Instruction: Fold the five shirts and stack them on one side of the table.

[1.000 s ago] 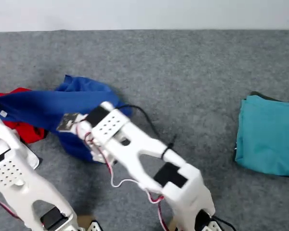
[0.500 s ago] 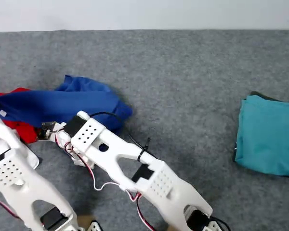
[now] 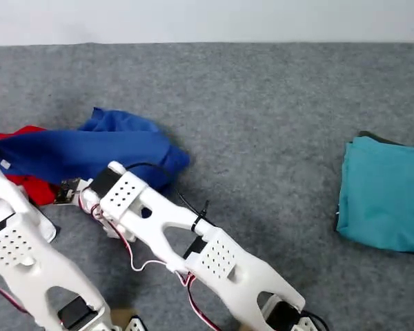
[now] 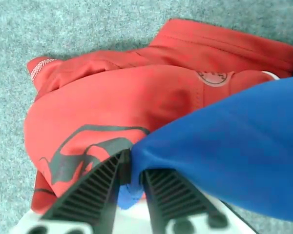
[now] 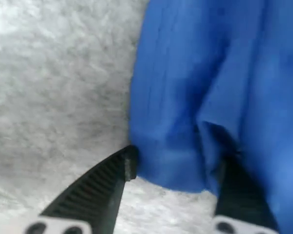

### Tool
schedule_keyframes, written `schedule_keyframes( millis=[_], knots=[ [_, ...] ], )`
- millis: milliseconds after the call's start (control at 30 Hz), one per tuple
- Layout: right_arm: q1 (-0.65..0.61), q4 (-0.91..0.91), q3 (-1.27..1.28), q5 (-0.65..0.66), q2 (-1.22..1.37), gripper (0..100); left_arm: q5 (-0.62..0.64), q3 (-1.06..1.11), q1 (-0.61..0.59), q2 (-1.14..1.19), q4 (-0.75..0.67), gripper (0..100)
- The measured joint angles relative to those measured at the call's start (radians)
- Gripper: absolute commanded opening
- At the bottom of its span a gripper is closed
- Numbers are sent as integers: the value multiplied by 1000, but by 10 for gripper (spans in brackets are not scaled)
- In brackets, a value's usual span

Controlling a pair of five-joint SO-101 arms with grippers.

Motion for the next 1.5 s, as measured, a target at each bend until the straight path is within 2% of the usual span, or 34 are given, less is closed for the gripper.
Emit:
schedule_keyframes(
  millis=[33,200,433,633,833,1100,1367,1500],
  knots=[
    [3,0,0,21,0,10,0,0,0,0,0,5],
    [54,51,0,143,2,12,0,-31,0,0,41,5],
    [146,60,21,166,-71,13,0,-180,28,0,129,5],
    [284,60,21,170,-295,13,9,-239,84,-46,130,5],
    [433,60,21,170,-537,13,15,-133,209,-284,130,5],
    [652,60,21,172,-859,13,120,-68,405,-569,132,5],
    [819,-15,21,173,-1183,13,164,-68,586,-736,132,5],
    [876,-72,21,227,-1307,15,166,-68,631,-812,101,5]
  ],
)
